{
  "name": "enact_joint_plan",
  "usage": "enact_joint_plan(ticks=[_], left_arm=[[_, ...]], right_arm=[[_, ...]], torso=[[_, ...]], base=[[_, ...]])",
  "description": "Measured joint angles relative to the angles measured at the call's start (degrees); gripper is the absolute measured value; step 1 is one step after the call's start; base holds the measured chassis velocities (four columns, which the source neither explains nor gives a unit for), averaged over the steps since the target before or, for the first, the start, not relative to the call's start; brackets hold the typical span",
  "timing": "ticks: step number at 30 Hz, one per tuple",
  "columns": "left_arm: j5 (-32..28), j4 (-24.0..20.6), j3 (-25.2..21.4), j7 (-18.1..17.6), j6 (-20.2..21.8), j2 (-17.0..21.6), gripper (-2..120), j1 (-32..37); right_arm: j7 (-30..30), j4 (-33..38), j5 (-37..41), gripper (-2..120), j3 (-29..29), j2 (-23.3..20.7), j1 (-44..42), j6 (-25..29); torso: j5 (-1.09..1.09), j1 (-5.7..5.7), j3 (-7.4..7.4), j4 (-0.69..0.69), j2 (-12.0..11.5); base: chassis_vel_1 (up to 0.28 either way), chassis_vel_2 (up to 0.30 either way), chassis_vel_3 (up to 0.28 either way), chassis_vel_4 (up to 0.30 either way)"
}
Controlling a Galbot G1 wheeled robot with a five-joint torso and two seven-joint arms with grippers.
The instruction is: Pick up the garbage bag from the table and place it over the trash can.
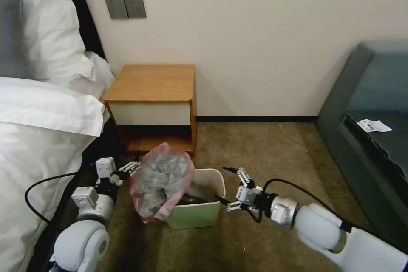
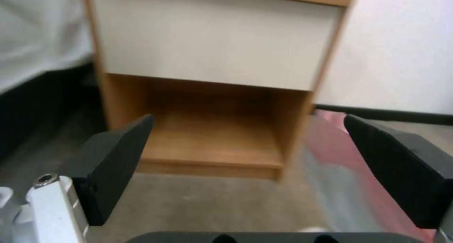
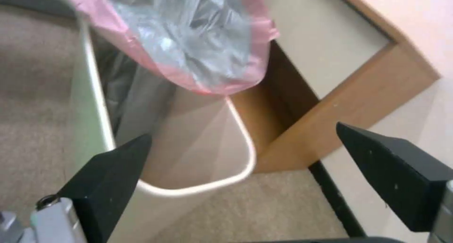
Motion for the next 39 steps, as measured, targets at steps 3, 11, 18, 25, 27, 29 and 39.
enact_joint_plan(ticks=[3,11,18,25,27,29,39], left_arm=[[-1.13,-1.86,-0.05,0.92,1.19,0.51,100,0.14],[-3.50,-8.19,-1.12,0.35,3.34,0.88,100,-1.28],[-20.70,-18.22,-1.47,-1.16,16.25,0.85,100,-0.30],[-22.76,-14.79,1.13,-0.47,22.94,0.03,100,0.37],[-20.74,-11.47,1.26,-0.23,22.94,-0.42,100,0.78],[-20.23,-10.12,1.27,-0.19,22.80,-0.64,100,0.84],[-16.91,-2.00,1.34,0.33,21.05,-2.20,100,0.13]], right_arm=[[-0.38,0.32,1.05,100,2.27,0.09,-0.43,0.70],[1.19,-0.38,2.18,100,5.94,4.21,-1.30,2.04],[2.01,-1.10,1.37,100,8.02,7.34,-3.37,3.48],[2.01,-1.04,-0.18,100,10.01,9.81,-6.78,4.88],[1.88,-0.89,-0.51,100,10.60,10.15,-7.82,5.29],[1.83,-0.88,-0.60,100,10.82,10.26,-8.10,5.44],[1.77,-0.99,-1.72,100,10.76,12.38,-9.33,6.51]], torso=[[0.00,0.00,0.00,0.00,0.00],[0.00,0.00,0.00,0.01,0.00],[0.00,0.00,0.00,0.01,0.00],[-0.01,0.00,0.00,0.01,0.00],[-0.01,0.00,0.00,0.01,0.00],[-0.02,0.00,0.00,0.01,0.00],[-0.01,0.00,0.00,0.01,0.00]], base=[[0.000,0.000,0.000,0.000],[0.000,0.000,0.000,0.000],[0.000,0.000,0.000,0.000],[0.000,0.000,0.000,0.000],[0.000,0.000,0.000,0.000],[0.000,0.000,0.000,0.000],[0.000,0.000,0.000,0.000]])
